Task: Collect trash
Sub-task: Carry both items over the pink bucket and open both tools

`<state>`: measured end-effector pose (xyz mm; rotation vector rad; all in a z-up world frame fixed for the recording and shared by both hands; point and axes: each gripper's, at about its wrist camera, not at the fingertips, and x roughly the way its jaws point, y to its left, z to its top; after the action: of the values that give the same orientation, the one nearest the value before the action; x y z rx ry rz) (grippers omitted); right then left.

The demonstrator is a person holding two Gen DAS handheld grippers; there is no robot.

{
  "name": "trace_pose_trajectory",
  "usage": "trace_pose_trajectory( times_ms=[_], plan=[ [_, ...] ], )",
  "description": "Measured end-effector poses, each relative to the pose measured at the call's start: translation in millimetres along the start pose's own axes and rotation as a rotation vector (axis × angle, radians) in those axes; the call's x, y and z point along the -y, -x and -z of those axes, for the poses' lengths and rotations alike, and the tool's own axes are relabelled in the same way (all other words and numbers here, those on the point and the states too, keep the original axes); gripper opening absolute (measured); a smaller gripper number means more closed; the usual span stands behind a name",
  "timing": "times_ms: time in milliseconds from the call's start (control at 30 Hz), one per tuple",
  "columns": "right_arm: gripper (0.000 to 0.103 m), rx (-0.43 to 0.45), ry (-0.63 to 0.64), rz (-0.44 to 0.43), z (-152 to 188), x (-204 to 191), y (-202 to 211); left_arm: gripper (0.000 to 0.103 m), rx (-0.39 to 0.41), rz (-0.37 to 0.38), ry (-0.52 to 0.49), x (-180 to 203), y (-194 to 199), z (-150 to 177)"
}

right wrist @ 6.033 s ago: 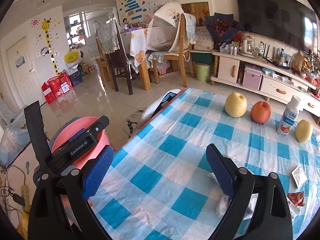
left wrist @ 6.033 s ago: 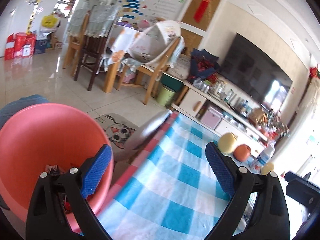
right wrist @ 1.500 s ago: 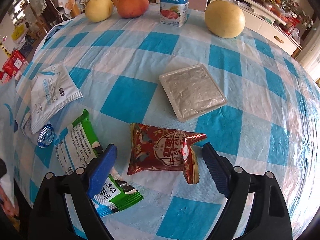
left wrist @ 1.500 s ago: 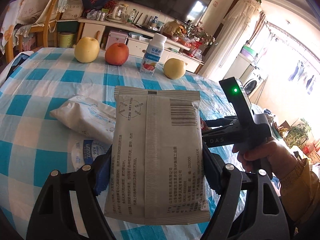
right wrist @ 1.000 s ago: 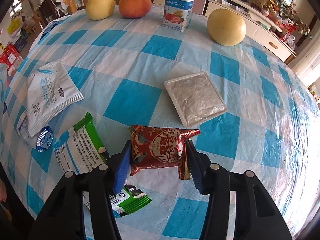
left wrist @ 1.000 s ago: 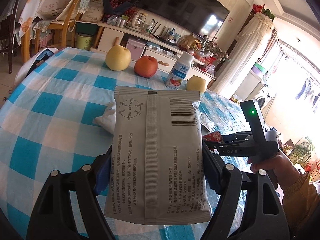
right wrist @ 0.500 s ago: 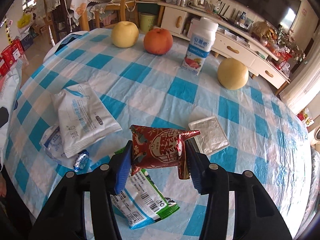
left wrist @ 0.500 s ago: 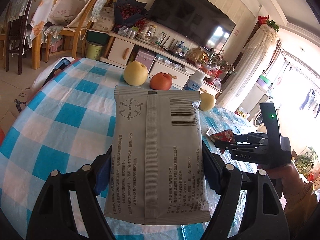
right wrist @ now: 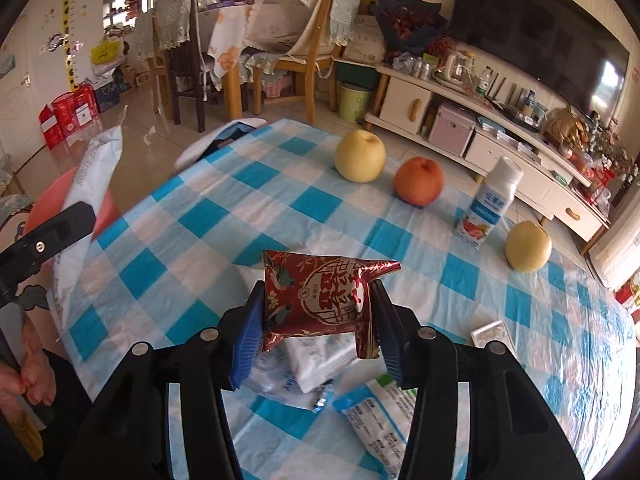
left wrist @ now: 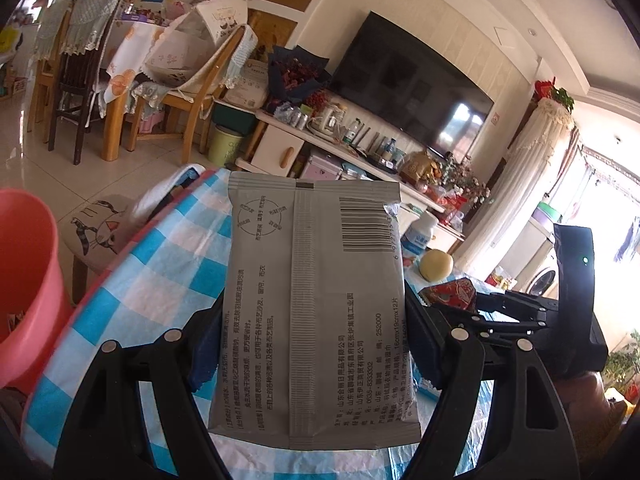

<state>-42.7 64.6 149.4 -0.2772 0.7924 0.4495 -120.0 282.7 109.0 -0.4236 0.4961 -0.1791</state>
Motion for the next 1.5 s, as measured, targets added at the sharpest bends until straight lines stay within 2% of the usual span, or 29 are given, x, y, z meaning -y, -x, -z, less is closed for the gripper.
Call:
trace_pose_trajectory(
  times_ms=[167,367,567,700,933,1067,1100,1167,1267,1300,1500],
  plan=[
    [0.052,0.026,0.047,-0.104,-17,-52,5,0.078,0.102,-0.098,0.091,-39,26,-15],
    [0.052,0.058,0.161,-0.164,-38,-129,9,0.078,0.221,-0.291,0.216,-92,59,-27],
    [0.052,0.061,0.261,-0.208,-56,-204,-7,0.078,0.274,-0.445,0.375,-151,83,-29],
    [0.052,0.068,0.307,-0.236,-74,-248,-25,0.078,0.297,-0.515,0.476,-181,90,-28],
    [0.053,0.055,0.459,-0.234,-92,-309,-64,0.078,0.311,-0.569,0.603,-217,104,-24],
    [0.060,0.044,0.513,-0.294,-89,-325,-79,0.079,0.301,-0.601,0.634,-227,107,-22],
    [0.070,0.044,0.524,-0.294,-87,-327,-82,0.081,0.293,-0.613,0.647,-231,107,-21],
    [0.081,0.053,0.525,-0.249,-82,-326,-85,0.082,0.279,-0.628,0.665,-236,106,-21],
    [0.082,0.038,0.470,-0.251,-74,-315,-85,0.085,0.268,-0.654,0.641,-236,100,-27],
    [0.087,0.039,0.455,-0.236,-72,-310,-84,0.086,0.272,-0.658,0.626,-233,98,-29],
    [0.089,0.000,0.340,-0.186,-54,-268,-75,0.087,0.273,-0.652,0.483,-211,83,-31]
  ],
)
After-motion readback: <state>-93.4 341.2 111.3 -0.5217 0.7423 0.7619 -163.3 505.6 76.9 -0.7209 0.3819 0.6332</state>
